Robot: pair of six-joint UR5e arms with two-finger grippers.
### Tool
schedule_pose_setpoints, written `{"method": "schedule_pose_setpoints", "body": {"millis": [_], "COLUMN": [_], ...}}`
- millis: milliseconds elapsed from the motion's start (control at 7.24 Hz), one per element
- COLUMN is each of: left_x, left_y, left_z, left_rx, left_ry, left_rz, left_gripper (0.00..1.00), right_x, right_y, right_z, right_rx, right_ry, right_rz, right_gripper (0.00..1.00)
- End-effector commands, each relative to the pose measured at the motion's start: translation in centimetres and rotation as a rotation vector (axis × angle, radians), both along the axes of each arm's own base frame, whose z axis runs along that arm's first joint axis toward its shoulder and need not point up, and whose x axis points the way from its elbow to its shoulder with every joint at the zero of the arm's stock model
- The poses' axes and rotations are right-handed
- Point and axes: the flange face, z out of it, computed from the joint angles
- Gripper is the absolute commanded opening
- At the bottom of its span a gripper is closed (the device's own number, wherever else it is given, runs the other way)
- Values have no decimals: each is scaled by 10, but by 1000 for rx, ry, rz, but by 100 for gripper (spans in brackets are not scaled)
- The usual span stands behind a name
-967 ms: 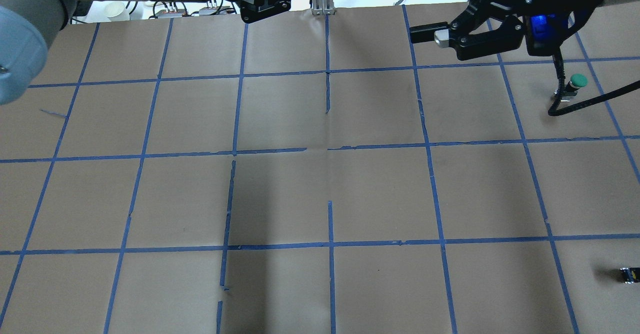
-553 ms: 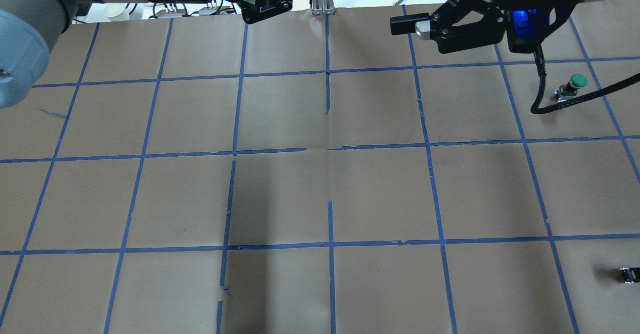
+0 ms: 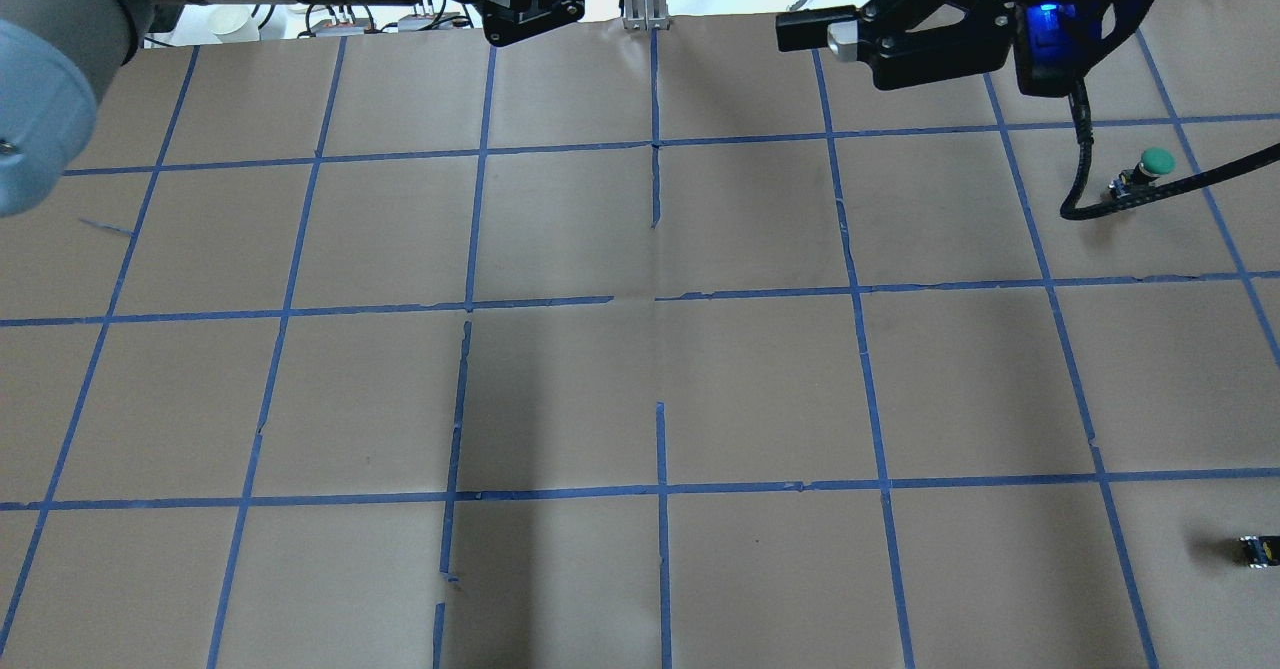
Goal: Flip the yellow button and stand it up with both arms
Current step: 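Bring the right gripper to the yellow cap held by the left gripper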
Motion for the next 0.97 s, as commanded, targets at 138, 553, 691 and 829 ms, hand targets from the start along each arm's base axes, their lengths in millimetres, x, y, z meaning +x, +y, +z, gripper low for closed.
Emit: {"method": "schedule_pose_setpoints", "body": {"millis": [138,553,691,829], "left_x": [0,0,0,0], "left_y": [0,0,0,0], "left_z": [-1,2,2,2], "left_rx": [2,-1,-3,-3], "left_ry": [3,8,8,8], "left_rz": [0,1,1,1], "left_gripper": [5,5,5,5], "right_x": [0,0,0,-2], "right_y": [0,-1,-2,-2], "right_z": [-3,-2,0,0], "right_rx": [-5,-5,-6,-8], "right_ry": [-11,-19,-37,-39], "right_rz": [-7,-12,-21,-27], "right_gripper": [96,58,42,32]}}
